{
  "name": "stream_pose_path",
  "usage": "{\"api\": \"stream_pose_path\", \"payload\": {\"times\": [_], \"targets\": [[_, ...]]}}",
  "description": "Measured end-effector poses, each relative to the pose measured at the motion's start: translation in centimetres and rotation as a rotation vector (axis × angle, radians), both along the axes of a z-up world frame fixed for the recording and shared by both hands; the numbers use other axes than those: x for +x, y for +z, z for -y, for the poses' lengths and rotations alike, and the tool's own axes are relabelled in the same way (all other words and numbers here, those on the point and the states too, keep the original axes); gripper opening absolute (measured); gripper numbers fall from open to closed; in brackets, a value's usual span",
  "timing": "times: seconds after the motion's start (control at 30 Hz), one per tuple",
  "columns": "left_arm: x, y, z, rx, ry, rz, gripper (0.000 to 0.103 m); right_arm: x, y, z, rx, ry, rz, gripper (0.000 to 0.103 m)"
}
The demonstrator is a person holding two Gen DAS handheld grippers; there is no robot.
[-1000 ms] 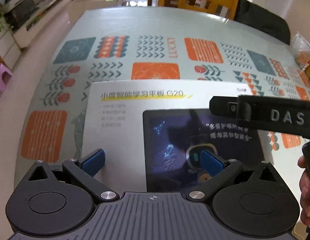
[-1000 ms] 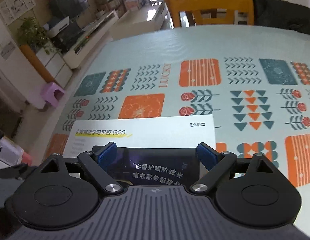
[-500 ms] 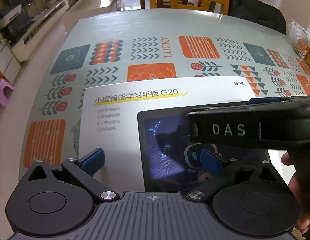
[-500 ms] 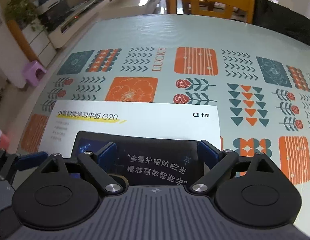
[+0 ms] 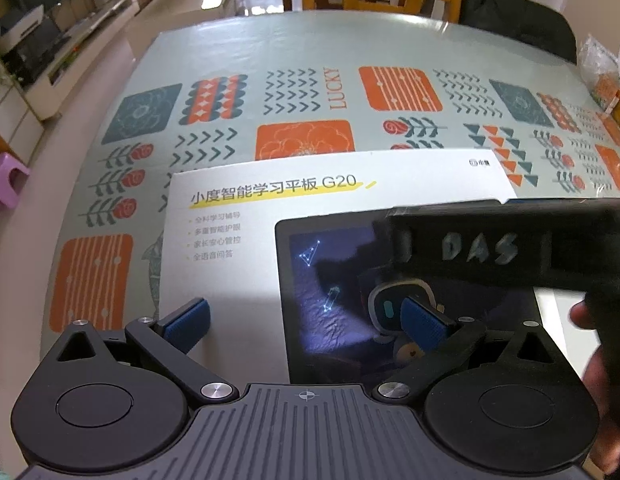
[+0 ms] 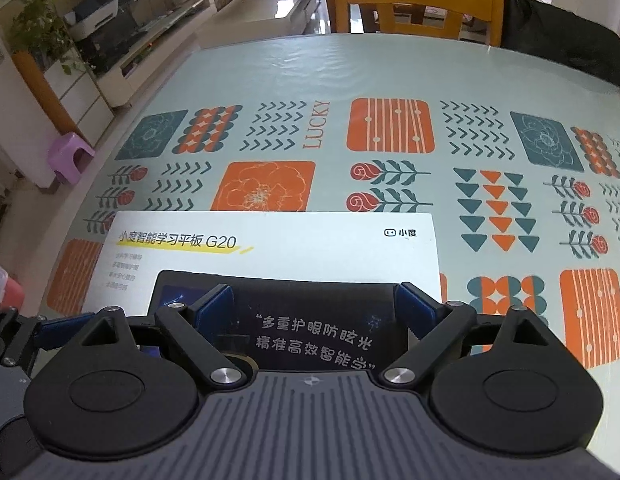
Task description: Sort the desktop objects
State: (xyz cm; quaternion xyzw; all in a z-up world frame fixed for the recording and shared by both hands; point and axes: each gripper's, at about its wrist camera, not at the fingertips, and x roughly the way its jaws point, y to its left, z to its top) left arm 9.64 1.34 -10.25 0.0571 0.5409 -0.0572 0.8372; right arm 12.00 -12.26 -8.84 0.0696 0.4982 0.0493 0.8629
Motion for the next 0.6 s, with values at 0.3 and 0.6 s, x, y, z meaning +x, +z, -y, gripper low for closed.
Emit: {"api": "stream_pose_path", "payload": {"times": [0.3,0.6], "targets": [[-1.7,3.9,1.2,0.016,0.077,-0.006,0.103,-2.9,3.9,3.9,0.069,-0.089,0.034,0.103],[-5.2,7.6,2.4,0.002,0.107,0.0,0.103,-7.5,6.7,8.6,0.259,-0.1,-0.028,0.103]]}}
